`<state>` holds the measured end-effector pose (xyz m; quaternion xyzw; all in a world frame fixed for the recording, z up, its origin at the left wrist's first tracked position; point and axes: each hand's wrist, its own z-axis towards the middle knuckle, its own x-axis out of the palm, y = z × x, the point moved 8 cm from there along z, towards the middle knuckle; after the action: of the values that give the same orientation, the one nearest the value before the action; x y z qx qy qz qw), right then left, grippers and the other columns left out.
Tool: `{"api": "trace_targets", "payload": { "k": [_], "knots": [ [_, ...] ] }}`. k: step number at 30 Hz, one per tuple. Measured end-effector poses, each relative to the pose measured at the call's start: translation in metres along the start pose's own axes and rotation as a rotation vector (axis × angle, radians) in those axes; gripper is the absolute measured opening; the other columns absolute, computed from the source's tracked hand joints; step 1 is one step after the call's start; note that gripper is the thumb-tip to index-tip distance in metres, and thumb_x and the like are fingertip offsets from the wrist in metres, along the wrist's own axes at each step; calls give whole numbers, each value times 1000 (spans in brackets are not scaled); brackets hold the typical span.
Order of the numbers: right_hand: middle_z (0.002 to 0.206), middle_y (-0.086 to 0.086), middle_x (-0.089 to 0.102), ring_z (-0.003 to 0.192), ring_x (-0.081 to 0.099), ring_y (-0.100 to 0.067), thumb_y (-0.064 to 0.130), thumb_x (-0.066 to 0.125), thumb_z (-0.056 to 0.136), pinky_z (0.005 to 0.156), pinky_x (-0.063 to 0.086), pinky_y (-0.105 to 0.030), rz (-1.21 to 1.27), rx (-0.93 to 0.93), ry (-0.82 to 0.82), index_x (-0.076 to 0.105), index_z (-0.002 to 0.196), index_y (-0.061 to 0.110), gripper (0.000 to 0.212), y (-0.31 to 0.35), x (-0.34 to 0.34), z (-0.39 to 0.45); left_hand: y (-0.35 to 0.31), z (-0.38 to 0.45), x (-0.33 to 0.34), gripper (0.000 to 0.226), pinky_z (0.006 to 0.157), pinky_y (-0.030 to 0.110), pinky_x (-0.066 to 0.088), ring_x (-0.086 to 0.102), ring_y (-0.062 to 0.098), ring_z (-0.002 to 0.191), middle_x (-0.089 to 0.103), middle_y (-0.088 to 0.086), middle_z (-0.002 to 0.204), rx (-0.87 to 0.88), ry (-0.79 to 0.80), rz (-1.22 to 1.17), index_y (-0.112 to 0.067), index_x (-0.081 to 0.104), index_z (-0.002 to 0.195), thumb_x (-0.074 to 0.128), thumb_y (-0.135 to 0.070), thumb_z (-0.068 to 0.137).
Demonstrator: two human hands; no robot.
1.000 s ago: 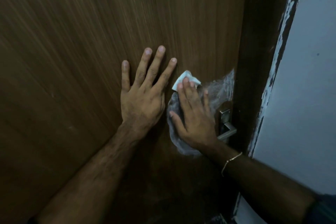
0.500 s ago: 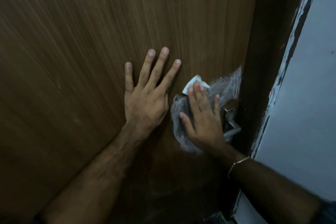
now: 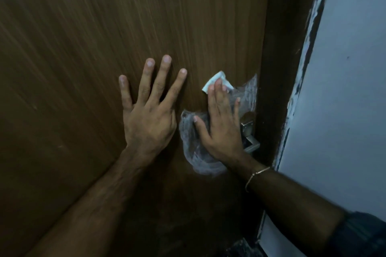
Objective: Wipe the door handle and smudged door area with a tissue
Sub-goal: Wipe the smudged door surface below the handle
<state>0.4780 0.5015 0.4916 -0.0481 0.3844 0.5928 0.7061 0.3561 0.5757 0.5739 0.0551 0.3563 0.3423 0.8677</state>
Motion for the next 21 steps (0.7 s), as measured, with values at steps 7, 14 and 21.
{"api": "trace_targets", "payload": {
  "k": [7, 14, 21],
  "knots": [
    [166, 0, -8, 152, -9, -13, 49, 37, 99, 120, 0, -61, 6, 121, 2, -1, 158, 17, 77, -40, 2, -16, -2, 2, 1, 63, 116, 62, -6, -5, 28, 153, -2, 3, 167, 34, 6, 0, -31, 7, 159, 34, -33, 102],
    [165, 0, -13, 152, -13, -13, 47, 40, 100, 120, -1, -60, 32, 48, 48, -3, 157, 16, 78, -24, 5, -16, -8, 9, -1, 60, 117, 63, -1, -2, 27, 153, 0, 3, 167, 55, -32, -4, -31, 10, 158, 35, -33, 104],
    [166, -1, -10, 152, -12, -14, 51, 35, 98, 121, -1, -59, 63, 168, -50, -2, 157, 15, 79, -50, -13, 7, -9, 9, 0, 60, 117, 62, -4, -3, 27, 153, -3, 3, 167, 65, -33, 23, -32, 6, 158, 30, -34, 104]
  ]
}}
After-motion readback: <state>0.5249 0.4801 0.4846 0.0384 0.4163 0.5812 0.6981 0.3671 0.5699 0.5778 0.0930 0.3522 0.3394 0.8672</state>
